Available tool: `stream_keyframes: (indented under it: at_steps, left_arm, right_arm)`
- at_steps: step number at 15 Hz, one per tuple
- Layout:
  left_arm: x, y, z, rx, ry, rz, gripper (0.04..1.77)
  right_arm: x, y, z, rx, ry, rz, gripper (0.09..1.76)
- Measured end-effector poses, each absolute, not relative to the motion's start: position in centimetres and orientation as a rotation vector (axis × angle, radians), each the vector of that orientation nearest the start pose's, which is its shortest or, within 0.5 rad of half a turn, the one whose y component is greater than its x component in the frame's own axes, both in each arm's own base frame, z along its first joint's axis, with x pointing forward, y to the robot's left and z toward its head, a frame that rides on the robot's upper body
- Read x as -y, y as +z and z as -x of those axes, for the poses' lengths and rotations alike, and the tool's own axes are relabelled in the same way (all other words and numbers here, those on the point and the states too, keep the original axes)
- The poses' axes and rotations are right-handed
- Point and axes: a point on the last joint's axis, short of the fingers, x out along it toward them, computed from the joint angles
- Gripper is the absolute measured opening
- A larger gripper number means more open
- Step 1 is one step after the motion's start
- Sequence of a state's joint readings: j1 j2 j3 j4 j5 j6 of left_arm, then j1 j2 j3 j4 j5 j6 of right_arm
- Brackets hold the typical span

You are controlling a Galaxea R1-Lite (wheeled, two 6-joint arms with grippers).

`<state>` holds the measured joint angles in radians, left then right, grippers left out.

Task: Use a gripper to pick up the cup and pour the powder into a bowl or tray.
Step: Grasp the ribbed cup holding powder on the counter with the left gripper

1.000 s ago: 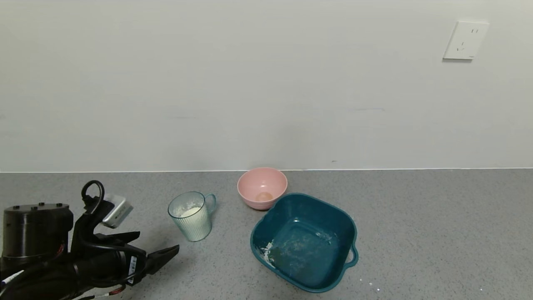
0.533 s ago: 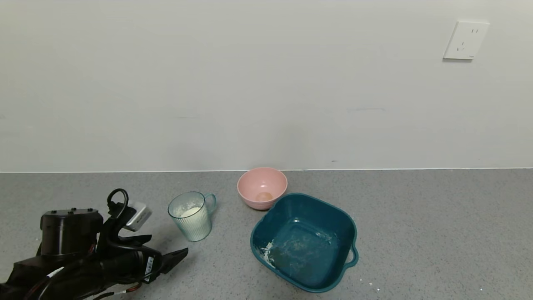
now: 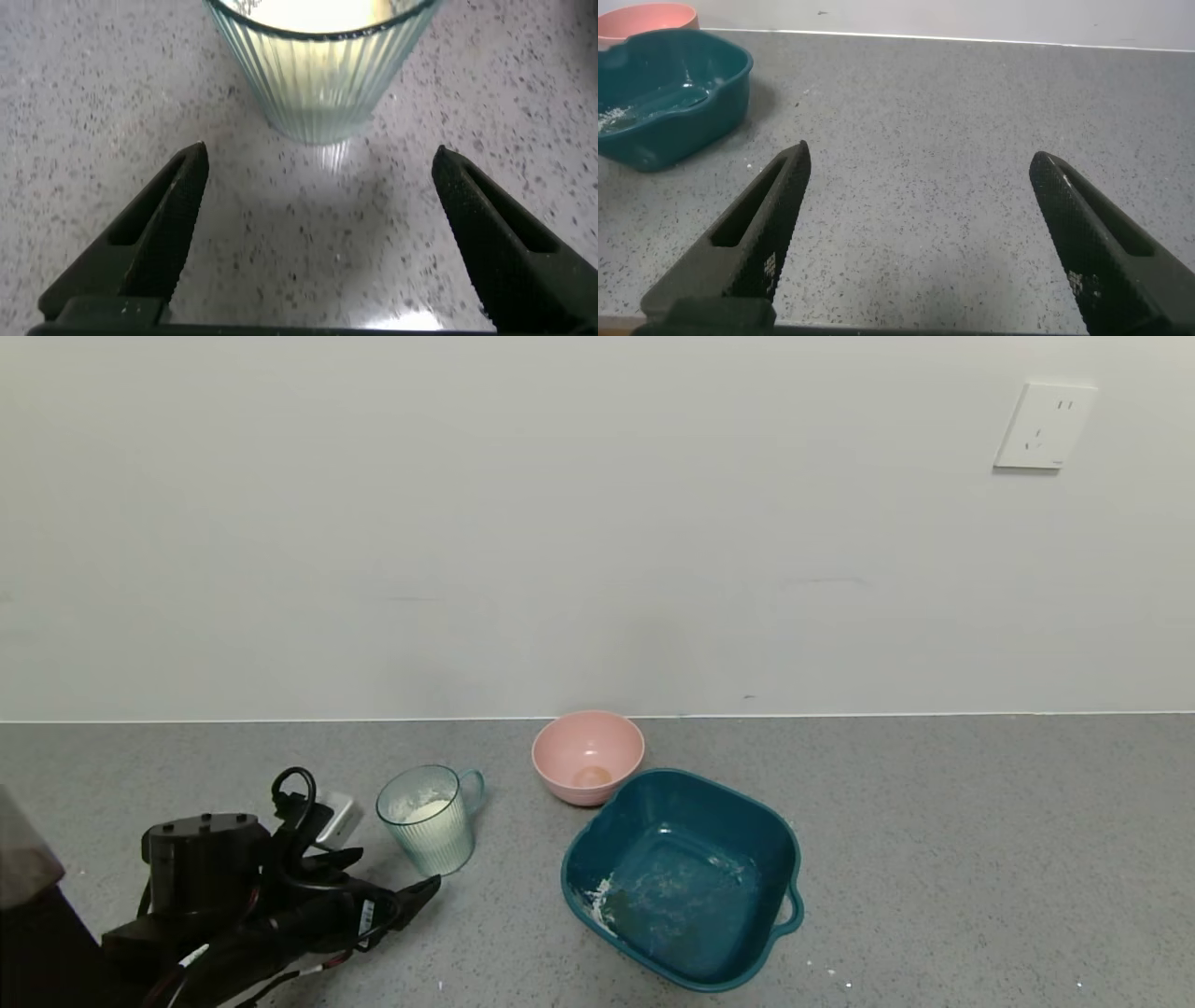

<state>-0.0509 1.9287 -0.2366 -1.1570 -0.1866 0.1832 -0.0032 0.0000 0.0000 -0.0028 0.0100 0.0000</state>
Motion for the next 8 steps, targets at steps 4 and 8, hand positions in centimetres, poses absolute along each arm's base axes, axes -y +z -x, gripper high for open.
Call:
stream_keyframes:
  at_steps: [4,8]
  left_arm:
    - [1.7,3.5,-25.2,-0.409,-0.276,-0.146,1.72]
    - [1.8,2.0,-25.2,-0.406,-0.285,-0.140,1.72]
  right_arm:
    - [0.0,7.6,2.3,0.003,0.007,0.000,1.71]
    - [0.0,7.6,2.3,0.003,0.007,0.000,1.71]
